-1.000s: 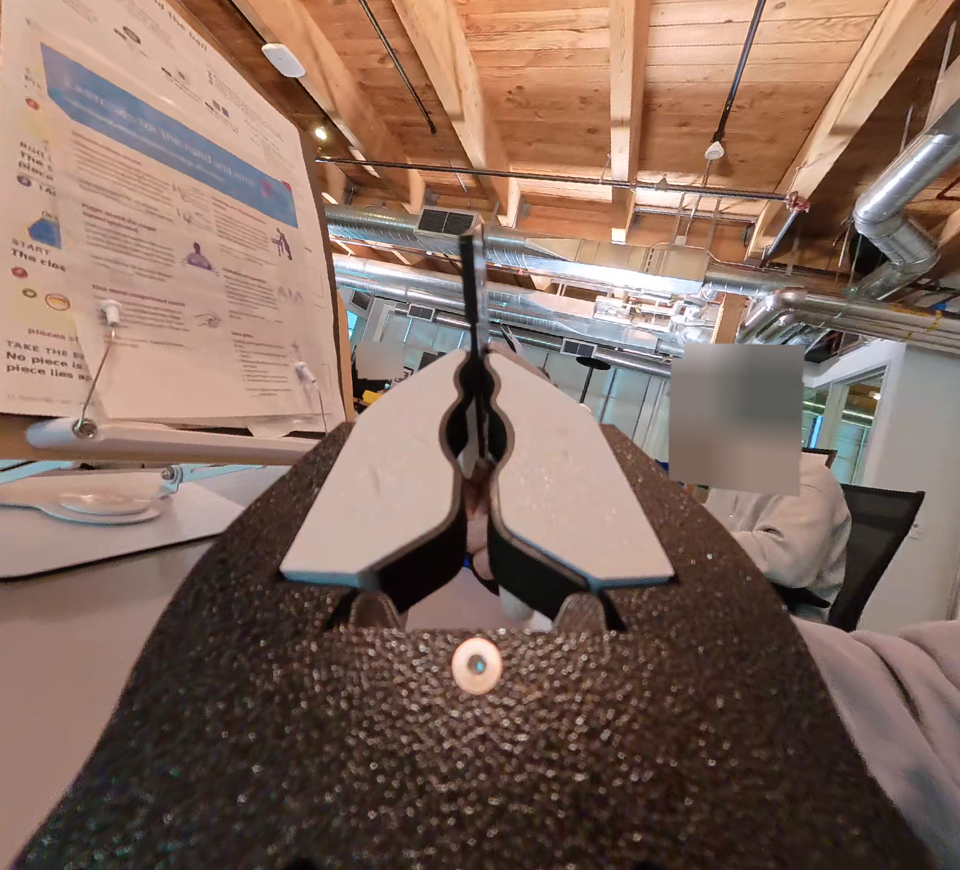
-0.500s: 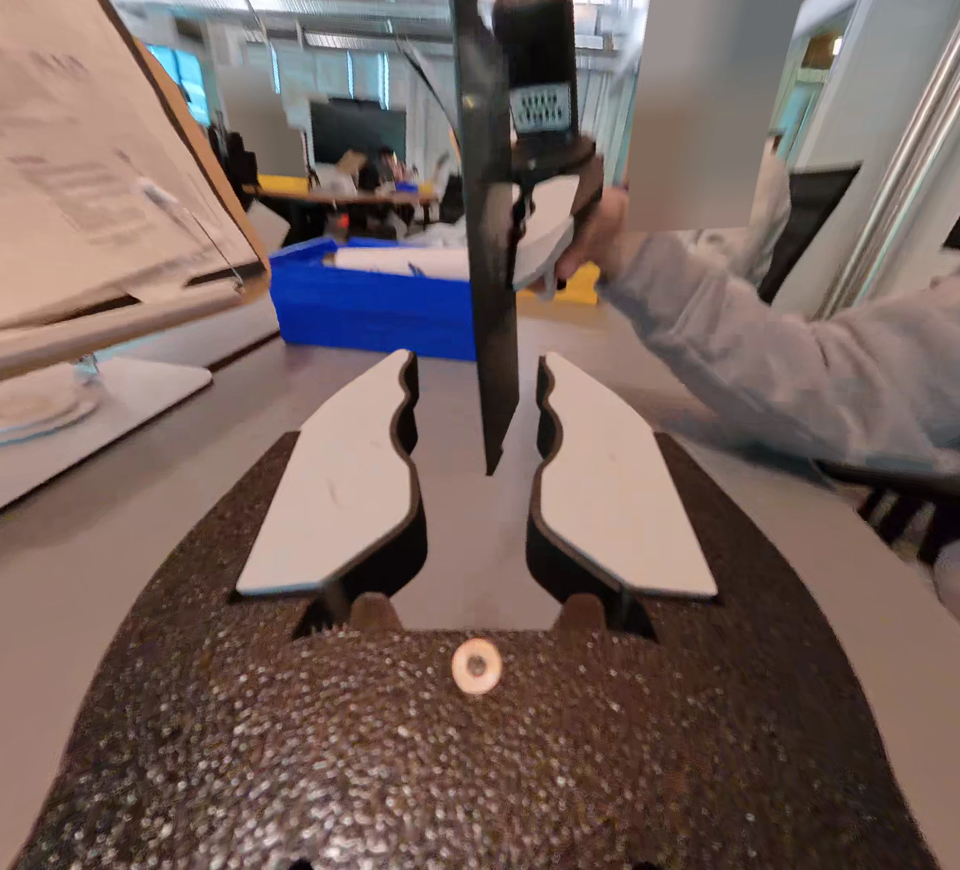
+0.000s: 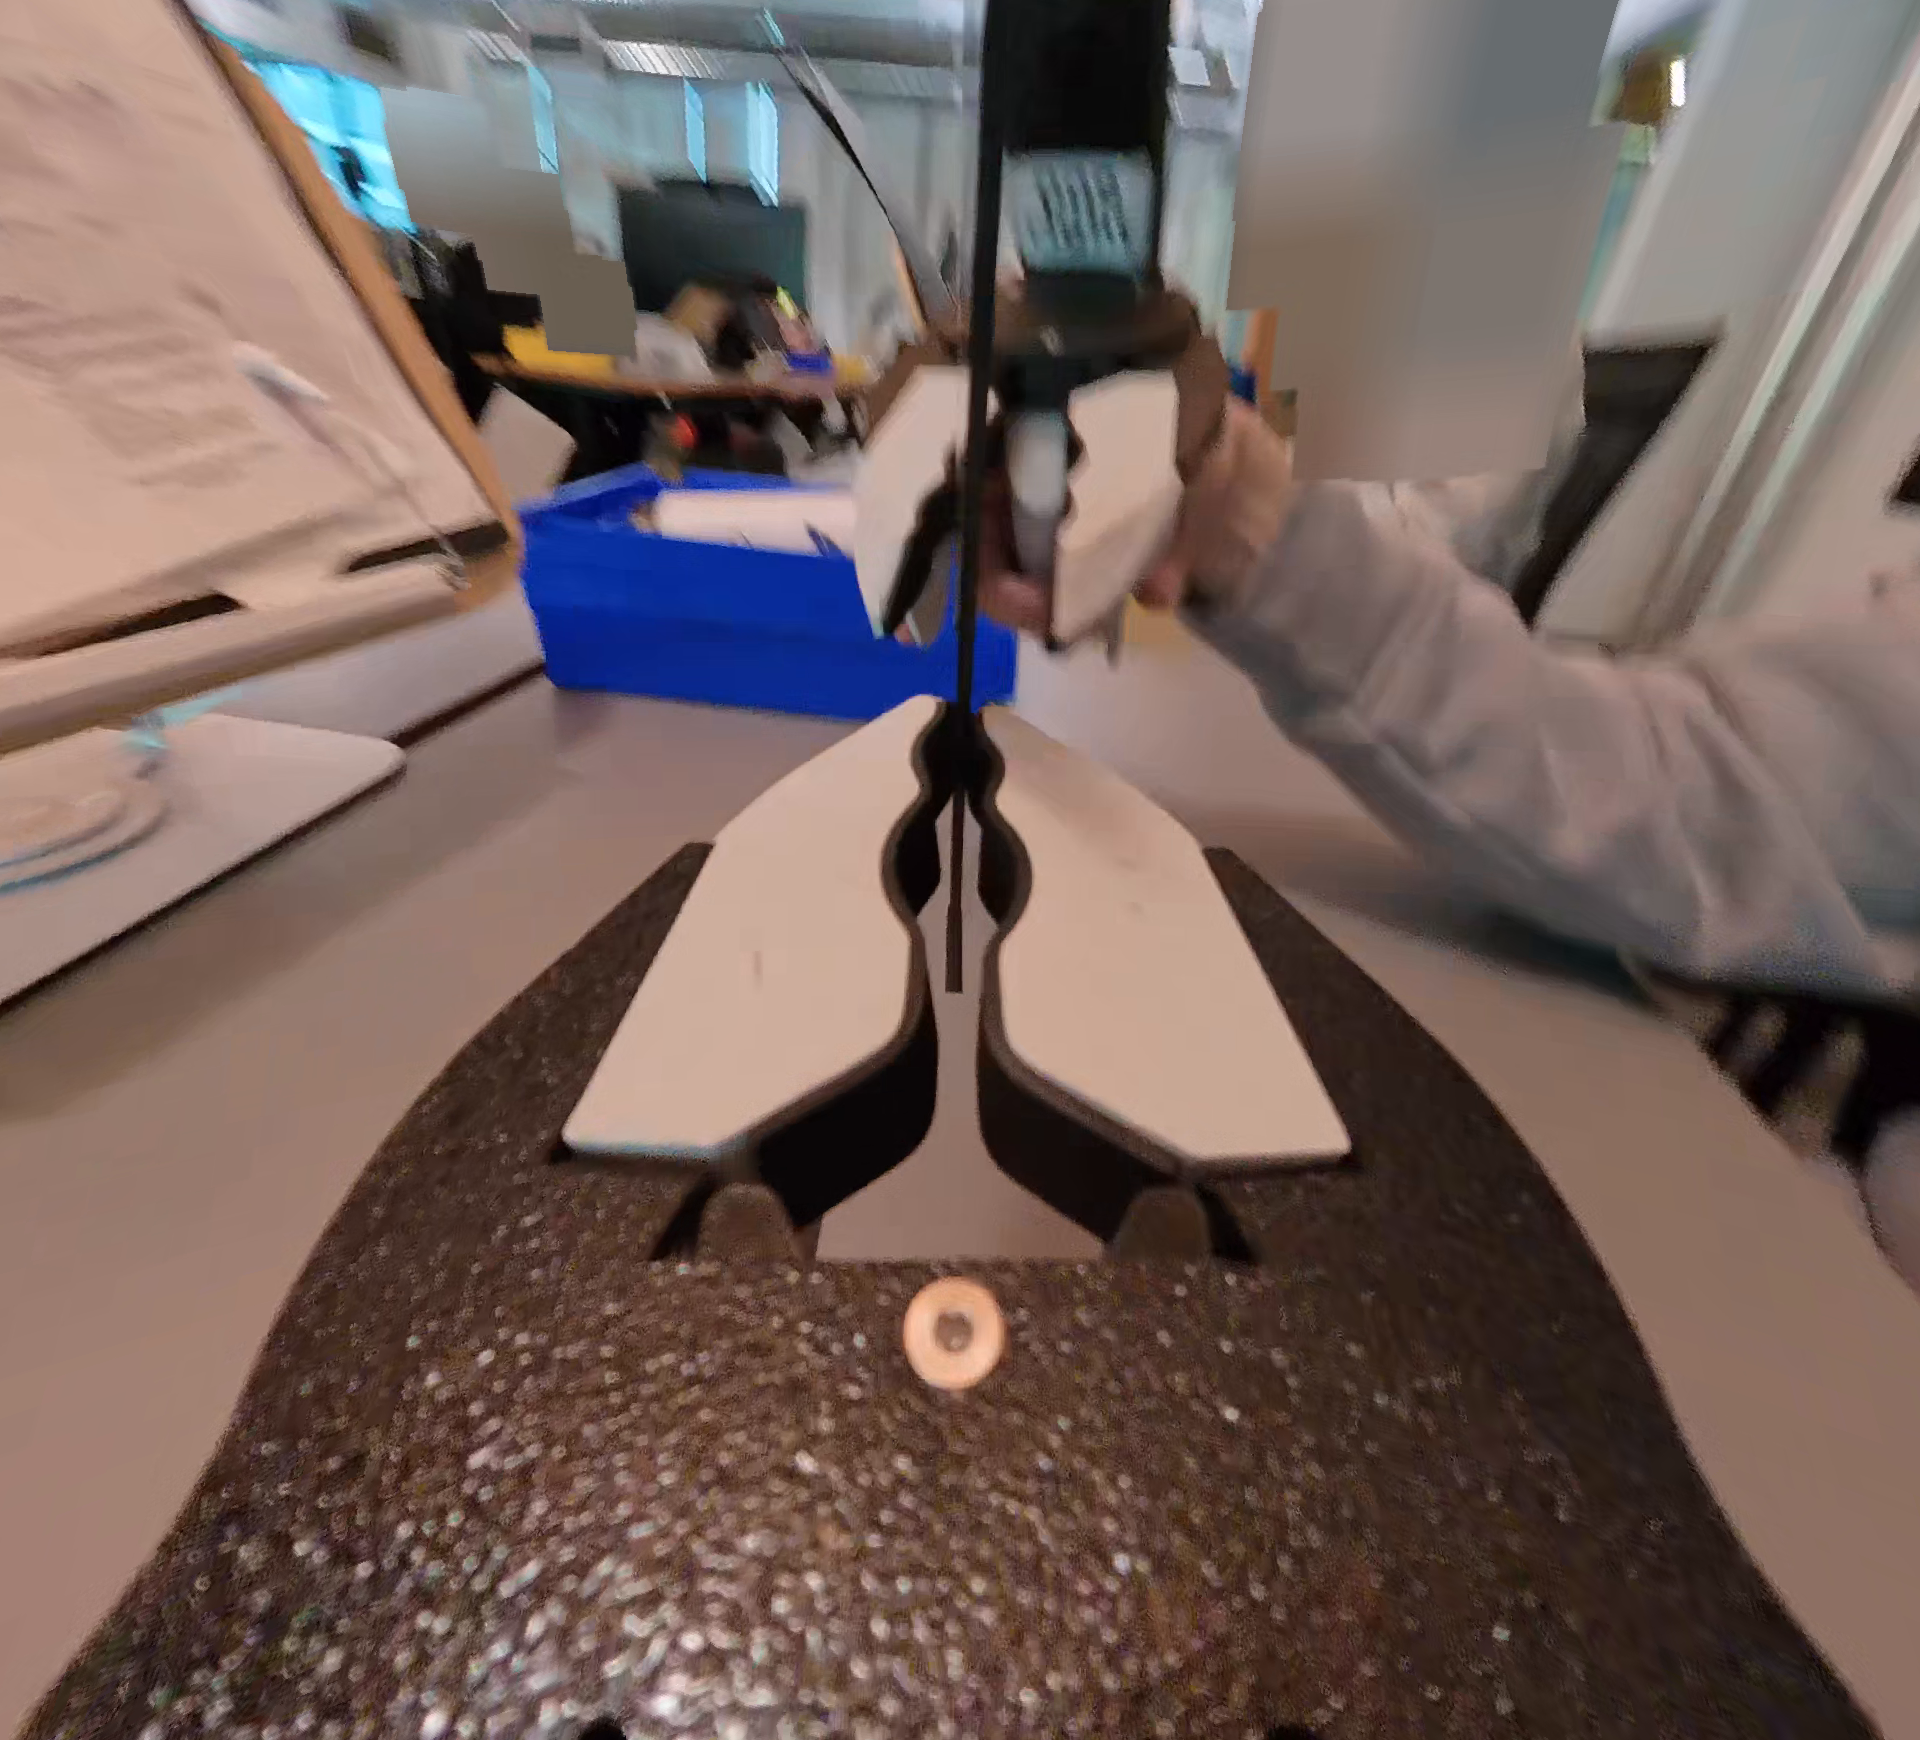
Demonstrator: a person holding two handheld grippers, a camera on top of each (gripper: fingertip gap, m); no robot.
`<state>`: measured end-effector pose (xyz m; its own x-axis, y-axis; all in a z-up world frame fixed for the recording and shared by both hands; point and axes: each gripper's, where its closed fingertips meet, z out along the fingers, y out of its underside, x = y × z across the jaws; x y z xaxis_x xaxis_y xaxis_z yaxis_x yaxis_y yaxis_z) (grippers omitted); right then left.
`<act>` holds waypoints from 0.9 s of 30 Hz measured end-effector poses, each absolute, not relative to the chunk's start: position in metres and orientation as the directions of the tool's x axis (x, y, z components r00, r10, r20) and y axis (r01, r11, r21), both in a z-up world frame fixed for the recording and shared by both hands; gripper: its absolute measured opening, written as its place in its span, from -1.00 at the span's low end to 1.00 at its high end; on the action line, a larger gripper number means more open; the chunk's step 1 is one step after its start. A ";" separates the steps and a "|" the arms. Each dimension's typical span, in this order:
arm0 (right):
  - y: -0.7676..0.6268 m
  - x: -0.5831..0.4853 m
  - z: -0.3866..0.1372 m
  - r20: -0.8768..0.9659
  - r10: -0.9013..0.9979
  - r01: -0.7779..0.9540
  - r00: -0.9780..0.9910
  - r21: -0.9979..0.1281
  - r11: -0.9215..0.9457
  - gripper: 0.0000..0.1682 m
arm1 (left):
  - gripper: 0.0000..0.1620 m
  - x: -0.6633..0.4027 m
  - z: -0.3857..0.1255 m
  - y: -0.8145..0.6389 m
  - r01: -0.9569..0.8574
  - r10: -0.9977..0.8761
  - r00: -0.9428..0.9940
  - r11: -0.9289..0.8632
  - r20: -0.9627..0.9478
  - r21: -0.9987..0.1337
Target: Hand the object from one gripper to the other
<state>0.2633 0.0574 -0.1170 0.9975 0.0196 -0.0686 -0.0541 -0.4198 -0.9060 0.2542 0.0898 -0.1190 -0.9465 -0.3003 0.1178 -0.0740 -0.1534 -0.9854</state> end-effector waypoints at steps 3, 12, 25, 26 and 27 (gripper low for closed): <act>0.068 0.274 -0.108 -0.010 -0.018 -0.015 1.000 -0.950 -0.311 -0.31 | -0.99 0.269 -0.093 0.115 -0.070 -0.371 -0.900 -0.396 0.229 -0.915; 0.103 0.273 -0.102 -0.221 0.042 -0.216 0.974 -0.970 -0.112 -0.34 | -0.99 0.261 -0.060 0.141 -0.026 -0.272 -0.919 -0.679 0.285 -0.733; 0.029 0.244 -0.114 -0.260 0.175 -0.166 0.950 -0.891 -0.423 -0.98 | -0.53 0.243 -0.096 0.099 0.008 -0.269 -0.961 -0.263 0.066 -0.965; 0.018 0.246 -0.116 -0.250 0.144 -0.161 0.957 -0.878 -0.451 -0.98 | -0.45 0.240 -0.102 0.097 -0.006 -0.249 -0.967 -0.206 0.059 -0.978; 0.008 0.248 -0.118 -0.243 0.112 -0.163 0.964 -0.866 -0.472 -0.98 | -0.41 0.237 -0.108 0.097 -0.025 -0.220 -0.974 -0.156 0.060 -0.987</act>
